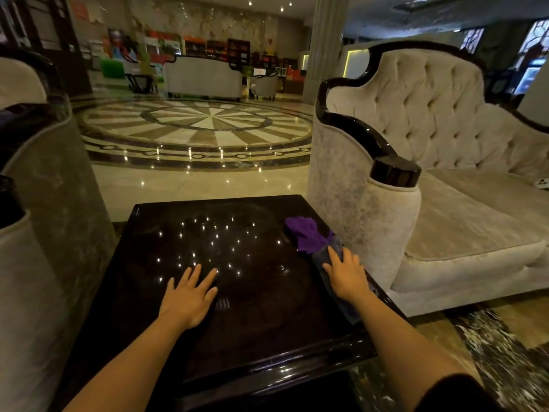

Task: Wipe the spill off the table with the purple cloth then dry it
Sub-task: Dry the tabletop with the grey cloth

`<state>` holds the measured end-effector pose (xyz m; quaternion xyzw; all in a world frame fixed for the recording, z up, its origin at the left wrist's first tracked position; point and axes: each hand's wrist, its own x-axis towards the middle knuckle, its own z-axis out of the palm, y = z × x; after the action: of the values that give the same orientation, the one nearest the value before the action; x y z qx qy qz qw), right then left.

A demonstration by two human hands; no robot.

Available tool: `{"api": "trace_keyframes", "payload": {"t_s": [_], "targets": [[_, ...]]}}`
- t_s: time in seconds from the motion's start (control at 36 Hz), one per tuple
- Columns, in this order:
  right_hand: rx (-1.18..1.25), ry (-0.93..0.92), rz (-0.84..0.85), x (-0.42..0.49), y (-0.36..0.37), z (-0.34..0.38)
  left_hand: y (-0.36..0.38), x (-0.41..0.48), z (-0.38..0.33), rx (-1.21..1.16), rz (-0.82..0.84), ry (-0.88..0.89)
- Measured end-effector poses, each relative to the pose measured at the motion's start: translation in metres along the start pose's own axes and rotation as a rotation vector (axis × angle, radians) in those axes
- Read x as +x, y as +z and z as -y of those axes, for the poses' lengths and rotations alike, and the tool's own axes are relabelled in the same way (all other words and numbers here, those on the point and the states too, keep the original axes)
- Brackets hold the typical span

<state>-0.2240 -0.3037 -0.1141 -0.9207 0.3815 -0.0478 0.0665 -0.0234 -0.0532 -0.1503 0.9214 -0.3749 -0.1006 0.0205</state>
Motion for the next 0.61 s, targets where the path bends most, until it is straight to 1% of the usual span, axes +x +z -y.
{"api": "trace_keyframes", "payload": {"t_s": [0.08, 0.31, 0.39, 0.44, 0.5, 0.61], "targets": [[0.011, -0.002, 0.11, 0.005, 0.016, -0.006, 0.004, 0.004, 0.002, 0.008, 0.01, -0.01], [-0.014, 0.004, 0.2, 0.014, 0.022, -0.011, 0.005, 0.006, 0.004, -0.031, 0.025, 0.002], [-0.015, 0.051, 0.279, 0.014, 0.014, -0.008, 0.002, 0.005, 0.003, -0.022, 0.062, -0.002], [-0.026, 0.095, 0.281, 0.012, 0.009, -0.003, -0.003, 0.004, 0.003, -0.015, 0.087, 0.0], [-0.034, 0.12, 0.237, 0.005, 0.005, 0.006, -0.009, 0.002, 0.004, 0.005, 0.1, 0.014], [0.036, 0.106, 0.188, -0.013, -0.002, 0.028, -0.023, -0.003, 0.009, -0.001, 0.053, 0.023]]}}
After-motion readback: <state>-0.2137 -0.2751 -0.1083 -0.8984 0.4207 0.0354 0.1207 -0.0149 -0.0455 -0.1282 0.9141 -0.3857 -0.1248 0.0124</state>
